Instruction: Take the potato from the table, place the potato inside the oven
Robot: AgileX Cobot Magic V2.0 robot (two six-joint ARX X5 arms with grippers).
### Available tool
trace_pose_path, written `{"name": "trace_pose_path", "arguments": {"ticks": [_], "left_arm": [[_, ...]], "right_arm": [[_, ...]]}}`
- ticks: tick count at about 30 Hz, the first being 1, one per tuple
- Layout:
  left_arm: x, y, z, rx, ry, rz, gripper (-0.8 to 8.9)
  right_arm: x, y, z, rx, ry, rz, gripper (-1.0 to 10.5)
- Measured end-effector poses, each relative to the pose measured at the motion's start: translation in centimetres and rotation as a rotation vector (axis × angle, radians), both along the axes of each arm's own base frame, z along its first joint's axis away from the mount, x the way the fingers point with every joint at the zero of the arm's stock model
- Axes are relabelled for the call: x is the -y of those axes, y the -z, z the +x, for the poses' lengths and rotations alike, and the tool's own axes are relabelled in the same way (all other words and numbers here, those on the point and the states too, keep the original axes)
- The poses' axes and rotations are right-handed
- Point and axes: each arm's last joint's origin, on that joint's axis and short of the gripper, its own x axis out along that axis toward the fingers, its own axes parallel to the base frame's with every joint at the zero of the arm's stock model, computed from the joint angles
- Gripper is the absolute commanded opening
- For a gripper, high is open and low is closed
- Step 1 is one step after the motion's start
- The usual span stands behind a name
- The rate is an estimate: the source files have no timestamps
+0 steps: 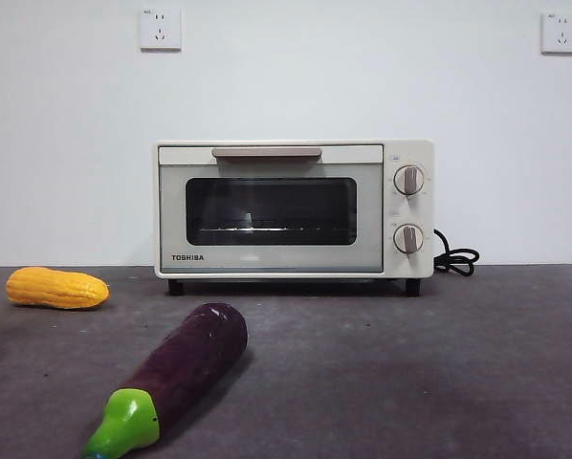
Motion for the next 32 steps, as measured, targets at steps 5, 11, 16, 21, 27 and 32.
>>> {"name": "trace_pose_path", "arguments": {"ticks": [5, 11, 16, 21, 27, 32], "left_arm": [[0.3, -3.6, 0.4, 0.035, 0.113, -0.009, -0.06], [0.7, -6.4, 1.9, -0.022, 0.242, -0.024, -0.06], [0.8, -7.5, 4.4, -0.12, 0.322, -0.049, -0.07], [0.9, -7.4, 8.2, -0.216, 0.341, -0.068, -0.07], [1.7, -4.9, 13.4, -0.39, 0.368, -0.098, -0.07], [2.8, -2.9, 17.2, -0.482, 0.404, -0.103, -0.07]], "right_arm": [[-0.1, -4.2, -1.2, -0.024, -0.027, -0.003, 0.0], [-0.4, -8.1, -0.6, -0.168, -0.138, -0.045, 0.0], [-0.7, -10.6, 0.9, -0.331, -0.256, -0.078, 0.0], [-0.8, -12.2, 3.4, -0.454, -0.33, -0.092, 0.0], [-0.8, -12.4, 6.5, -0.593, -0.376, -0.1, 0.0], [-0.8, -11.5, 8.8, -0.741, -0.414, -0.067, 0.0]]}}
